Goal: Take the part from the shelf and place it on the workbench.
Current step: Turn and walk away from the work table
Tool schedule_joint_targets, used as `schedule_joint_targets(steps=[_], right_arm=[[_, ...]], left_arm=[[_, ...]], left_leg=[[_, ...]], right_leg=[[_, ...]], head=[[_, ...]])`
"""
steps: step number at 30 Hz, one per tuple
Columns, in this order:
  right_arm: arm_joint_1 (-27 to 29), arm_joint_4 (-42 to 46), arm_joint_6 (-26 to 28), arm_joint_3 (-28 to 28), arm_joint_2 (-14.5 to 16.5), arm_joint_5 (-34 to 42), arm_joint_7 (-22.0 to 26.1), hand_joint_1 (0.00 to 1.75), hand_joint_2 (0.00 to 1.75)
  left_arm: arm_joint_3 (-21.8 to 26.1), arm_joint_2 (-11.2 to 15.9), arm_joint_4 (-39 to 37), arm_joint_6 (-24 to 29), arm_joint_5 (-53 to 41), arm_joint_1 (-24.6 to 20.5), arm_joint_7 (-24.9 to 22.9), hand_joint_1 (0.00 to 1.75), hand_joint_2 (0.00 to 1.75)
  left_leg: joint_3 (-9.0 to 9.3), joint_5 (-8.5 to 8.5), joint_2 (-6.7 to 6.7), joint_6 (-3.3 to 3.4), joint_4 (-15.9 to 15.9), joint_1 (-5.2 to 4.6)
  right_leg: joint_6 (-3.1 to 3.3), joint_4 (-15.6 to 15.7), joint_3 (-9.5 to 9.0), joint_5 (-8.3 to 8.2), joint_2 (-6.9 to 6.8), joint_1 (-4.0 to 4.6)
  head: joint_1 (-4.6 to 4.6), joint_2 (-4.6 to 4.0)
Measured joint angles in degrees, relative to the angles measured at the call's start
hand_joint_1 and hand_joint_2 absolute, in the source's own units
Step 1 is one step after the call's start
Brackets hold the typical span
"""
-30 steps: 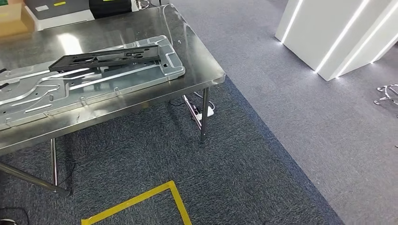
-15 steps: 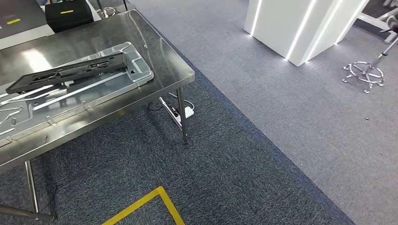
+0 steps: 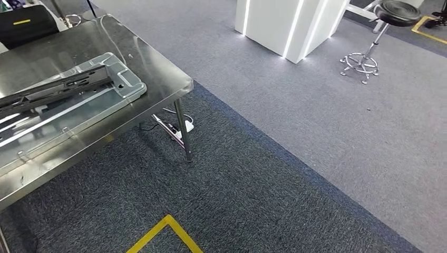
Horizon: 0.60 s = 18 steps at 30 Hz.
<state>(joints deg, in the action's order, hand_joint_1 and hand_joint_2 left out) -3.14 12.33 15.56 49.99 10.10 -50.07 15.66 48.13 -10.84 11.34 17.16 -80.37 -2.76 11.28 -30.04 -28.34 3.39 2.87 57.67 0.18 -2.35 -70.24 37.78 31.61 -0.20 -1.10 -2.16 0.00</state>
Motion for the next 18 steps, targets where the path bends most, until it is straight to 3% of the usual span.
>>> schedule_joint_targets(steps=[2,3,4,7,9,11,13,15,16,18], right_arm=[[0.0,0.0,0.0,0.0,0.0,0.0,0.0,0.0,0.0],[-0.1,0.0,0.0,0.0,0.0,0.0,0.0,0.0,0.0],[-0.1,0.0,0.0,0.0,0.0,0.0,0.0,0.0,0.0],[0.1,0.0,0.0,0.0,0.0,0.0,0.1,0.0,0.0],[0.1,0.0,0.0,0.0,0.0,0.0,0.1,0.0,0.0],[0.0,0.0,0.0,0.0,0.0,-0.1,0.1,0.0,0.0],[0.0,0.0,0.0,0.0,0.0,-0.3,0.1,0.0,0.0],[0.0,0.0,-0.1,0.0,0.0,-0.4,0.1,0.0,0.0],[0.1,0.0,-0.1,0.0,0.0,-0.5,0.1,0.0,0.0],[0.0,0.0,-0.1,0.0,0.0,-0.6,0.1,0.0,0.0]], left_arm=[[0.0,0.0,0.0,0.0,0.0,-0.1,0.2,0.0,0.0],[0.1,0.0,0.0,0.1,0.0,-0.1,0.3,0.0,0.0],[0.1,0.0,0.0,0.2,0.0,-0.2,0.3,0.0,0.0],[0.2,0.0,0.0,0.3,0.0,-0.5,0.4,0.0,0.0],[0.2,0.0,0.0,0.3,0.0,-0.5,0.3,0.0,0.0],[0.2,0.0,0.0,0.4,0.0,-0.3,0.3,0.0,0.0],[0.3,0.0,0.0,0.4,0.0,-0.1,0.2,0.0,0.0],[0.4,0.0,0.0,0.4,0.1,0.0,0.2,0.0,0.0],[0.5,0.0,0.0,0.4,0.1,-0.1,0.2,0.0,0.0],[0.6,0.1,0.0,0.5,0.1,-0.1,0.2,0.0,0.0]], left_leg=[[0.19,-0.2,1.08,-0.2,0.1,-0.24],[0.27,-0.31,1.55,-0.41,0.1,-0.35],[0.35,-0.4,2.0,-0.66,0.1,-0.44],[0.69,-0.68,2.74,-1.52,0.1,-0.48],[-0.35,-2.91,0.57,-2.14,2.9,-0.29],[-3.49,-6.94,-2.16,-2.47,10.1,-0.02],[-6.54,-9.38,-2.88,-2.59,16.6,0.07],[-6.63,-7.87,-2.92,-2.61,16.5,0.16],[-5.21,-5.68,-3.17,-2.6,13.3,0.28],[-1.68,-1.82,-4.99,-2.6,5.4,0.63]], right_leg=[[0.82,8.2,-4.51,-2.99,-2.14,0.53],[1.21,10.8,-5.78,-3.64,-2.86,0.84],[1.5,11.9,-6.23,-3.77,-3.2,1.1],[2.22,12.5,-6.08,-4.22,-1.76,0.99],[2.85,13.1,-6.15,-4.76,-0.75,0.55],[3.14,13.2,-6.0,-5.0,0.31,0.47],[3.2,13.0,-5.83,-5.05,1.5,0.48],[3.14,12.7,-5.74,-5.04,2.76,0.45],[3.05,12.5,-5.72,-4.99,3.47,0.41],[2.71,12.0,-5.59,-4.81,4.59,0.3]], head=[[0.01,0.0],[0.01,0.0],[0.02,0.0],[0.0,0.0],[0.02,0.0],[0.05,0.0],[0.06,0.0],[0.06,0.0],[0.06,0.0],[0.06,0.0]])
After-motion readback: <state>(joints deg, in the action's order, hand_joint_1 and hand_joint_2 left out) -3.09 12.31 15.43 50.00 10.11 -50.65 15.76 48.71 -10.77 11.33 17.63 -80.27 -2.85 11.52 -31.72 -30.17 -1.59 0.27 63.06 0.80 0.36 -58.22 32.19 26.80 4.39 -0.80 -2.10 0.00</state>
